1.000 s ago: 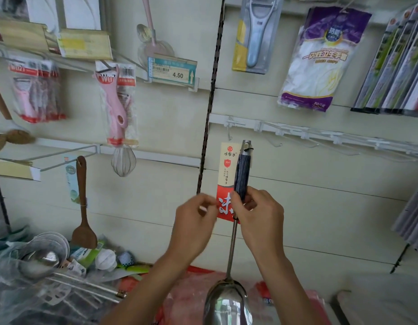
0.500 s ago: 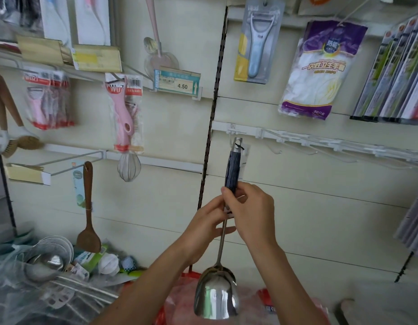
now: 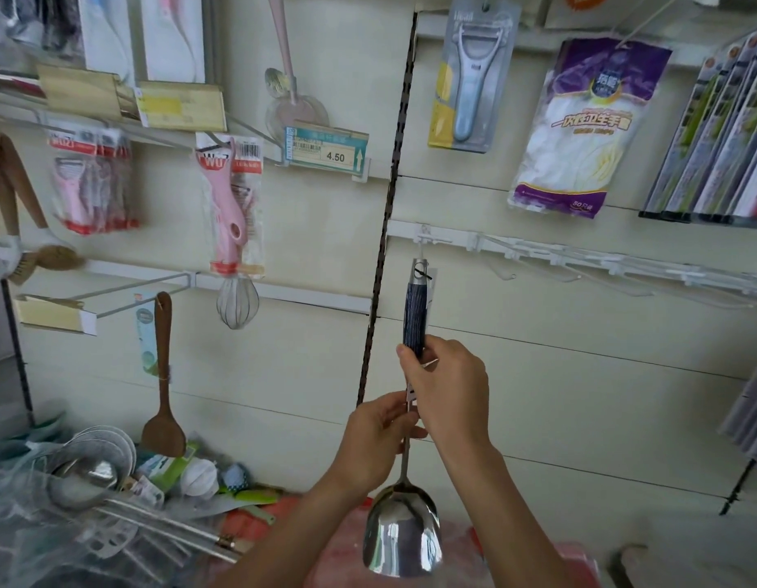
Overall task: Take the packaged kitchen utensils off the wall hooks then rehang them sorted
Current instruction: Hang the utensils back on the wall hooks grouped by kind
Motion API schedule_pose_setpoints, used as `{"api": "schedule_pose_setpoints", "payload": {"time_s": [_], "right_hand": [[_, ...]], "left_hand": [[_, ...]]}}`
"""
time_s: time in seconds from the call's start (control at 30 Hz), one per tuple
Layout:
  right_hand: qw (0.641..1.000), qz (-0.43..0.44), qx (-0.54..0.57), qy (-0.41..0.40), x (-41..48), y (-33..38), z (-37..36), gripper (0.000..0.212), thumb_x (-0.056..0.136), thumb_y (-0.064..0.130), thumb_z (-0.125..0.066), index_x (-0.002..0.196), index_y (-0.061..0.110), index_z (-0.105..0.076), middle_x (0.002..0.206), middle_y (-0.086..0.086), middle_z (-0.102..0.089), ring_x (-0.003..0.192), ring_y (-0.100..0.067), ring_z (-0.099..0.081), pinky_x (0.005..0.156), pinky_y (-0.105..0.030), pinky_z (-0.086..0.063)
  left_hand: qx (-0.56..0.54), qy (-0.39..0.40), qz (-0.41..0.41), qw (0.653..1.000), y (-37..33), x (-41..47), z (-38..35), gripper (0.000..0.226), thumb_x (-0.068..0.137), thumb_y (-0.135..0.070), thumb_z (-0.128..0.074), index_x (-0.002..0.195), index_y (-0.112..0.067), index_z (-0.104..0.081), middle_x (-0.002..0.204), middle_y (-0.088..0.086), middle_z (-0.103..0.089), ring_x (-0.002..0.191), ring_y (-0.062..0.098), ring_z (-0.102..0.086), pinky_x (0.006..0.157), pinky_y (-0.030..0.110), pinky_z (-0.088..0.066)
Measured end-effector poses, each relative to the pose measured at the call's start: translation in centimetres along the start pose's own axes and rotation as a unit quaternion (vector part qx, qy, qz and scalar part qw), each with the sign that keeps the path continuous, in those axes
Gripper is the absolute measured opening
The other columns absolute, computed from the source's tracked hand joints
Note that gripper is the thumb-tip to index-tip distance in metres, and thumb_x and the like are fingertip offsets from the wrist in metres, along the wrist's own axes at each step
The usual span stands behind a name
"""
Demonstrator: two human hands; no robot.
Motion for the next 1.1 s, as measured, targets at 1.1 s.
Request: {"api": "schedule_pose_setpoints", "payload": {"time_s": [1.1], "right_hand": [[0.999,-0.031,-0.001,0.027,4.3,-3.1,-4.1,0.034,0.094,0.04,-0.063,0.07,0.016,-0.067,0.059,0.004,-0.063,0.055,-0.015,-0.062,0.057,-0.036,-0.055]], "left_hand": [[0.071,-0.01,0.014,0.997,2.1,5.3,0.7,0.027,0.101,-0.009,-0.048,0.119,-0.015,-0.067,0.102,0.0,-0.074,0.086,0.023,-0.073,0.079,0.043,-0.057]]}}
Point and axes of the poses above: each hand's wrist, its own x-axis towards the middle knuckle, its own z-axis out of the back of the hand, y = z × x, the point moved 4 cm from there along x, towards the middle knuckle
